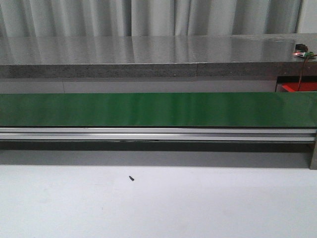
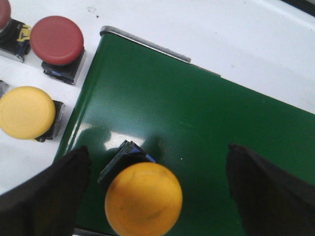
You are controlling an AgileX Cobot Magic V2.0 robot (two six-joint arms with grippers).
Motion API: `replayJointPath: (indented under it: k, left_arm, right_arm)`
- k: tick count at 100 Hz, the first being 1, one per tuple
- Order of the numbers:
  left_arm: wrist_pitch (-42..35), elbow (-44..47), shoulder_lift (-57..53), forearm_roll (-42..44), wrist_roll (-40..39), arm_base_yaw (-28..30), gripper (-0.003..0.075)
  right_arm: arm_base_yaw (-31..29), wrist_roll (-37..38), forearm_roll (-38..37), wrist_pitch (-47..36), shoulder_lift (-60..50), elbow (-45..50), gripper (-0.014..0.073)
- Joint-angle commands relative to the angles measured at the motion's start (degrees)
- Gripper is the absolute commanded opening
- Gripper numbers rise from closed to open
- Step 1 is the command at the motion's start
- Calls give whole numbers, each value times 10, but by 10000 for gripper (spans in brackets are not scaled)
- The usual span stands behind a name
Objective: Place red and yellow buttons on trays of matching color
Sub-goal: 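Set the yellow button on the green belt and open the left gripper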
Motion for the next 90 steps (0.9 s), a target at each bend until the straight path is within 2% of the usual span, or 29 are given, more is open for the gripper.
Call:
replayJointPath:
  k: [1, 27, 58, 90]
  left_arm:
    - [-24, -19, -34, -33, 11, -4, 575]
    - [-38, -19, -87, -44, 11, 32, 575]
    - [-8, -17, -107, 89, 11, 112, 574]
    - [-2, -12, -57, 115, 11, 141, 574]
  right_arm:
    - [-1, -5, 0, -41, 0, -15, -122]
    - [-1, -5, 0, -41, 0, -15, -122]
    - [-1, -5, 0, -42, 0, -15, -122]
    - [-1, -5, 0, -42, 0, -15, -122]
